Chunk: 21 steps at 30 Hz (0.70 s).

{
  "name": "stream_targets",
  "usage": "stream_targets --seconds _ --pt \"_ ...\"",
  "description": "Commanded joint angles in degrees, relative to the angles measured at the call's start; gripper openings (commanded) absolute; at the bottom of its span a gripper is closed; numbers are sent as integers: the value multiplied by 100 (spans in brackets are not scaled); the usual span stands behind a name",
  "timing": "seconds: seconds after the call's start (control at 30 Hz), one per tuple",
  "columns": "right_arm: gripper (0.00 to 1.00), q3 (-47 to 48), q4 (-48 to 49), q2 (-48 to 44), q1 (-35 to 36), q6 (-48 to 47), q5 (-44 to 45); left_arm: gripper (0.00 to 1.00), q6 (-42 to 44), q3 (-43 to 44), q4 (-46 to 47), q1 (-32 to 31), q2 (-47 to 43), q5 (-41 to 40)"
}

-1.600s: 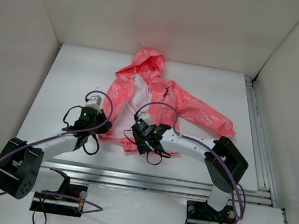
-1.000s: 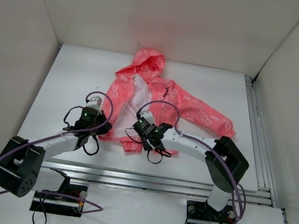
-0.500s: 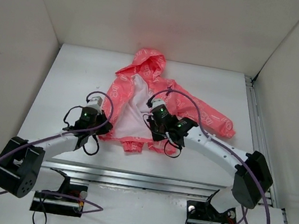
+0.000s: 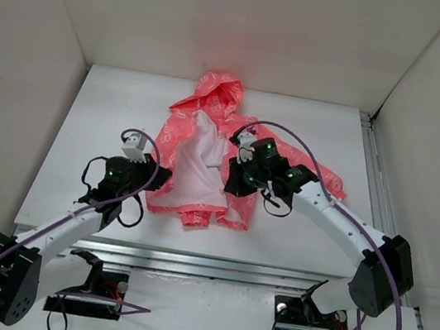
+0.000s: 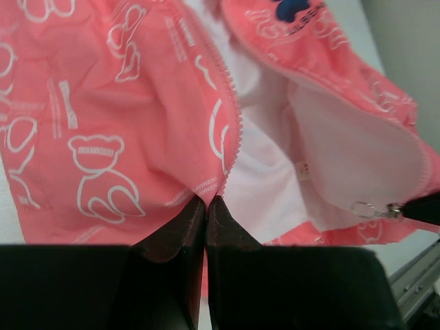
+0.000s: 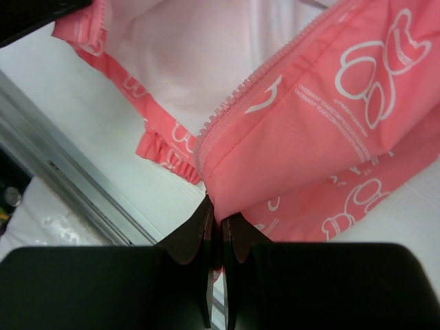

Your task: Zip up the jacket

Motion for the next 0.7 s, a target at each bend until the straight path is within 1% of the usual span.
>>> stream_targets --seconds 0.0,0.13,0.27,0.3,0.4,0.47,0.5,0.57,0.6,0.67 --pt "0 364 678 -98 -212 -139 -1075 0 26 130 900 42 -340 415" --pt "0 285 1284 -256 -423 -34 -1883 0 -255 253 1120 42 -436 617" --pt "0 241 1662 -318 -581 63 -2148 0 -545 201 1682 42 -507 671" --pt "0 206 1881 -335 -617 150 -2157 0 -563 218 1857 42 -524 662" --pt "0 -48 2627 -485 -713 343 -2386 0 -581 411 1947 42 -524 706" --pt "0 -154 3007 -485 -844 458 -2666 0 -546 534 2086 42 -516 793" --pt "0 -189 3339 -459 -906 667 -2780 0 -520 569 2261 42 -516 811" --pt "0 -259 3683 -371 -1029 853 -3228 0 -484 579 2508 42 -489 846" --pt "0 -295 4068 -344 -1082 1071 -3325 0 -441 587 2753 42 -446 899" --pt "0 -504 4579 -309 -1187 1327 -3686 0 -423 649 2930 42 -367 987"
